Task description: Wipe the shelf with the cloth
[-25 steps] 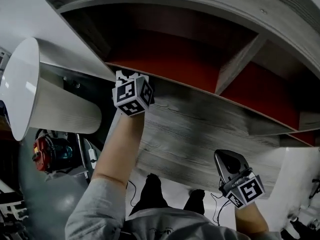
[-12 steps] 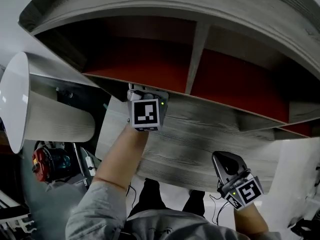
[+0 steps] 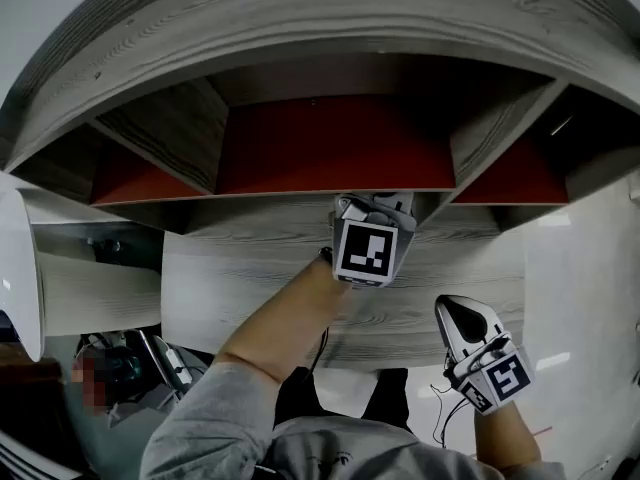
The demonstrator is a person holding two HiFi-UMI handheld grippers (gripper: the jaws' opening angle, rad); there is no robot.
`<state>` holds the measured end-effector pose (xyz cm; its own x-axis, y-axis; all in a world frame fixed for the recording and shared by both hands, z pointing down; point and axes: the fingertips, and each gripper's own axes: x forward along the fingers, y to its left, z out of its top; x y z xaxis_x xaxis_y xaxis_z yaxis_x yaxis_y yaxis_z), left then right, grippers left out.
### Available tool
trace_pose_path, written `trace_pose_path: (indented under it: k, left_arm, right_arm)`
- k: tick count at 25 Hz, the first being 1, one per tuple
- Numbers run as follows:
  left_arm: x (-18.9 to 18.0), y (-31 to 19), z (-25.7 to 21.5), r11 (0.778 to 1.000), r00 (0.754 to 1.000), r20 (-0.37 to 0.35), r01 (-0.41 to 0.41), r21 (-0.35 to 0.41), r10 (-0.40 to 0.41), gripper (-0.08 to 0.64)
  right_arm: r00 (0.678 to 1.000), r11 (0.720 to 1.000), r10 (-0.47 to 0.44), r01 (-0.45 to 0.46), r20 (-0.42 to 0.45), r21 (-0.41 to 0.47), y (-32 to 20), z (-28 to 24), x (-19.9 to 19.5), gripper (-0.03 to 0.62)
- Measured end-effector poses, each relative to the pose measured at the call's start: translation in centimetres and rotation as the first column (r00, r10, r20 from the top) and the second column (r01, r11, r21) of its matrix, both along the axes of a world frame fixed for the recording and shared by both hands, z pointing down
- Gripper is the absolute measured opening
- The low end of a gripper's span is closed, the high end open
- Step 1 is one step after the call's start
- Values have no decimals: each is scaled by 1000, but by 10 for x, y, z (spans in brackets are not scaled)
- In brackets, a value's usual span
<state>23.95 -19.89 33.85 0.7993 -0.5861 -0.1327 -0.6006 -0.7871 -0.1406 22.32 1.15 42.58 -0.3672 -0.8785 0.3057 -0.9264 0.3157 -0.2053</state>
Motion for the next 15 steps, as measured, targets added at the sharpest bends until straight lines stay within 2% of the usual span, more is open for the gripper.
trace_pose_path:
  k: [2,4,6,8,10,12,13,15]
  left_arm:
    - [23,13,1,999,999,-10,-36,-19,36,78]
    - [32,18,1,998,998,-12,-57,-22,57,66]
    - [26,20,1,997,997,10,-76,-1,76,72]
    - [-4,15,4,998,998,26,-60,-8,60,77]
    - [-67,-2,15,998,999,37,19,-54,-17,78]
    - [-159,-29,31,983,987,68,155,-103,-148,77]
    - [-210,-43,39,965,970,89,234,-119,-225,77]
    - [-315,-69,47,909,917,123,394,-135,-379,77]
  right_arm:
    - [1000,999,31,-31,-2,11,9,-2,17,21]
    - [999,999,37,-37,-7,13,14,-2,24,21]
    - [999,999,32,-32,-9,12,14,-2,22,21]
    - [1000,1000,14,-14,-5,9,6,-4,6,21]
    - [1000,1000,-24,24,-5,9,-6,-6,-23,21]
    - [997,997,-81,81,-6,17,-23,-10,-63,23]
    - [993,993,-117,117,-7,22,-33,-12,-85,21]
    - [981,981,-193,194,-11,33,-53,-17,-133,21]
